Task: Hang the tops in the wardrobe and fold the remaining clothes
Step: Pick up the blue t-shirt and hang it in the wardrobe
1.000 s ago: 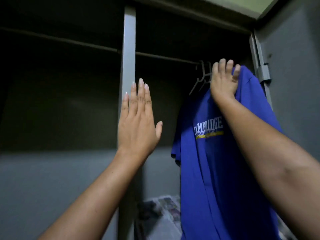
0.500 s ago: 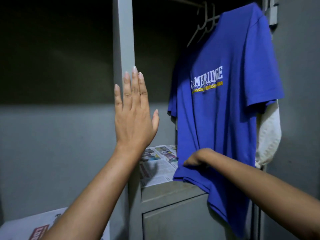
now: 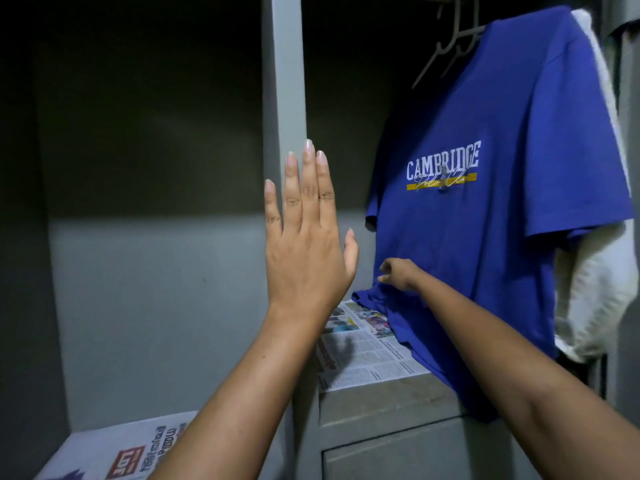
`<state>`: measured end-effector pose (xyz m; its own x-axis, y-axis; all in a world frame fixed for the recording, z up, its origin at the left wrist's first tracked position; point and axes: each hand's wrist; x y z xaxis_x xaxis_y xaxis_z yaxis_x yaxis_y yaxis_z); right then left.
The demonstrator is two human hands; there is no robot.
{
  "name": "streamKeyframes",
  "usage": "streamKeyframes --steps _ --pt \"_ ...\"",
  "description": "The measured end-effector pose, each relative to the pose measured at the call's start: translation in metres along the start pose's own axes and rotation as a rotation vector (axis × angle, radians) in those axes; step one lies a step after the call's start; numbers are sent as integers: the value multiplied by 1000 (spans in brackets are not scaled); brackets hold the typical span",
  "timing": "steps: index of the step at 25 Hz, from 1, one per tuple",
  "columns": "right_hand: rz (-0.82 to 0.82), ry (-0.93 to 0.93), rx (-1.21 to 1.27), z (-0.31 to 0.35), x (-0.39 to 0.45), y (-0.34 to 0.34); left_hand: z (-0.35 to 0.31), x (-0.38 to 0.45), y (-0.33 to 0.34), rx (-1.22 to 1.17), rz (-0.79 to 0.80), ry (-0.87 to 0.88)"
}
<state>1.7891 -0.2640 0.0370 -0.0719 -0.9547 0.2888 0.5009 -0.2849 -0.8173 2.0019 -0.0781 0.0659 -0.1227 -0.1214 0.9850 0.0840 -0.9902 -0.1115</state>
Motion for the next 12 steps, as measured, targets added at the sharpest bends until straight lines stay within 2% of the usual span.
streamKeyframes --steps 3,5,9,12 --pt "48 -1 -99 -5 -21 4 -2 0 -1 2 21 0" --pt "25 40 -62 -5 -43 1 -1 0 -2 1 37 -3" --pt "-61 130 77 -2 -102 -7 2 2 -10 -72 100 0" --pt "-196 136 331 5 -150 -7 9 -7 -22 -335 170 -62"
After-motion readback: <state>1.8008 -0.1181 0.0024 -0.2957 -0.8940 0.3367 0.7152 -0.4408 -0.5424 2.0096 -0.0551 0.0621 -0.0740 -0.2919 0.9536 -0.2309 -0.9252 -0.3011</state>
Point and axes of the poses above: each hand's wrist, its own x-axis towards the middle knuckle, its own y-axis out of the palm, z = x × y, and after that the axes turned 12 degrees about x, right-handed
